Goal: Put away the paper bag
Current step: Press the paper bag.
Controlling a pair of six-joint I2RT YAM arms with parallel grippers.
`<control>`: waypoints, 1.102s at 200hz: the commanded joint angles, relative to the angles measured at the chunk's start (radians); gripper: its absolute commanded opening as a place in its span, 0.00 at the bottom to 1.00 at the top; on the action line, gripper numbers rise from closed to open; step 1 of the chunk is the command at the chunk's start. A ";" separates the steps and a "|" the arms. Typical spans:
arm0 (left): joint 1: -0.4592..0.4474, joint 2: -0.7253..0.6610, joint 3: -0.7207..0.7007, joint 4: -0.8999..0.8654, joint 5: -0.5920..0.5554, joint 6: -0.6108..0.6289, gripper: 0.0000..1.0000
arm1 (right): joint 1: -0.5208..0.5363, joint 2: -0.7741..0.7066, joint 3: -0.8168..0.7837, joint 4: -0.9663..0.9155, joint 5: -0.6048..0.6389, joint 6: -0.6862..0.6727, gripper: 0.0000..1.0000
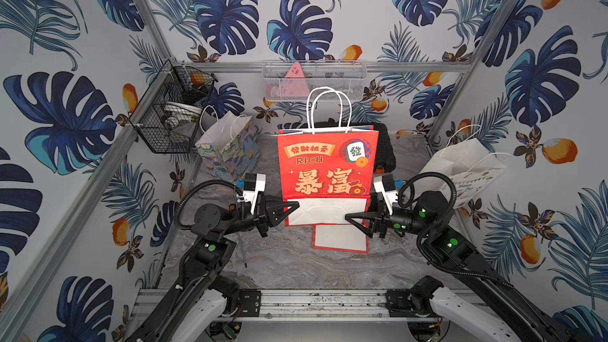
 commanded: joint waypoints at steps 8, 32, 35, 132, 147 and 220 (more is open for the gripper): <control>0.001 -0.008 -0.010 0.003 0.014 -0.006 0.00 | 0.001 0.035 -0.012 0.256 -0.043 0.132 0.38; 0.001 -0.002 -0.008 -0.026 0.019 0.005 0.00 | 0.001 0.071 -0.011 0.294 -0.019 0.145 0.00; 0.001 -0.001 -0.006 -0.033 0.019 0.006 0.00 | 0.001 0.073 -0.013 0.299 -0.014 0.148 0.00; 0.001 0.087 0.035 0.002 -0.025 -0.011 0.00 | 0.001 0.014 -0.050 0.124 -0.011 0.091 0.00; 0.001 0.095 0.034 0.028 -0.020 -0.022 0.00 | 0.001 0.004 -0.051 0.103 -0.016 0.084 0.00; 0.001 0.104 0.070 -0.016 -0.051 -0.005 0.00 | 0.001 -0.011 -0.052 0.020 -0.035 0.028 0.00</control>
